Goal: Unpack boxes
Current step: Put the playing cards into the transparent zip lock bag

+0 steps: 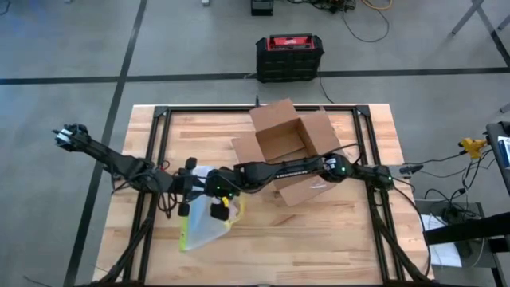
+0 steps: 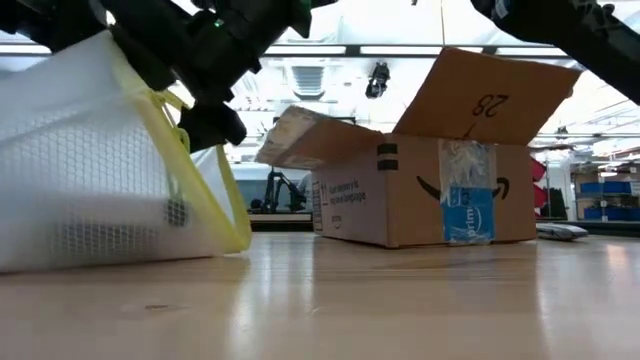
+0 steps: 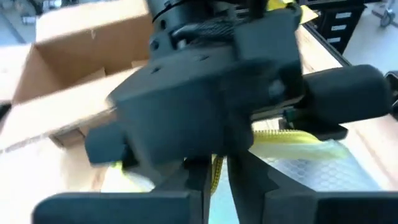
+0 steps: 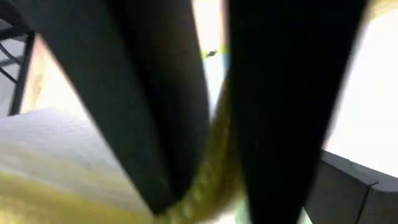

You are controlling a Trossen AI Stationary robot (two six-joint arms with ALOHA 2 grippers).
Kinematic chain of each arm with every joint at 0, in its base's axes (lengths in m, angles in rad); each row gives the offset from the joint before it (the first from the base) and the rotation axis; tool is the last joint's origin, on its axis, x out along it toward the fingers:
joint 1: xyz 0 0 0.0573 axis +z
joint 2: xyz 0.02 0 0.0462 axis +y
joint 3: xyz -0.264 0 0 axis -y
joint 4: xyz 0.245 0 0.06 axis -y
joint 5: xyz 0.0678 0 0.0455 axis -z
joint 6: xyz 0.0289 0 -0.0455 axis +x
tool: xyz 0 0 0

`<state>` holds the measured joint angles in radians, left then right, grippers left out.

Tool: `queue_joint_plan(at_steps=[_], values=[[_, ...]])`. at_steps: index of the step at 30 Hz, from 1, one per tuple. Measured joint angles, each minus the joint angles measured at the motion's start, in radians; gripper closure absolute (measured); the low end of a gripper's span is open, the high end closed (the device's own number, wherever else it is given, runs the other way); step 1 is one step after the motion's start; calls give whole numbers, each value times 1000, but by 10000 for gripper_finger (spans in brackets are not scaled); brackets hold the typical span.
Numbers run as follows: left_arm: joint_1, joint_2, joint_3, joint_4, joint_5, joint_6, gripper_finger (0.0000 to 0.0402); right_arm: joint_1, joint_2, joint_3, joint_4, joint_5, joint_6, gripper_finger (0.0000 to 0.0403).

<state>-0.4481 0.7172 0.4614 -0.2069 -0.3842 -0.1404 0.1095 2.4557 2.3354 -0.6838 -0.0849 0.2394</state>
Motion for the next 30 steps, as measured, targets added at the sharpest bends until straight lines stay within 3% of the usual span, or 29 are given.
queue_joint_plan(at_steps=[7,13,17,23,27,30], values=[[-23,-60,3,22,78,-74,305,17,-75,0,-127,125,-125,50],[-29,-41,2,17,90,-131,275,29,-159,-1,-287,168,-148,66],[-35,32,-28,130,100,-165,271,37,-205,-1,-437,208,-128,83],[-35,223,-128,518,135,-166,283,84,-217,-18,-634,219,-141,116],[-37,363,-141,680,141,-191,284,139,-217,-67,-605,216,-208,151],[-41,444,-127,670,150,-226,284,181,-217,-144,-503,210,-264,191]])
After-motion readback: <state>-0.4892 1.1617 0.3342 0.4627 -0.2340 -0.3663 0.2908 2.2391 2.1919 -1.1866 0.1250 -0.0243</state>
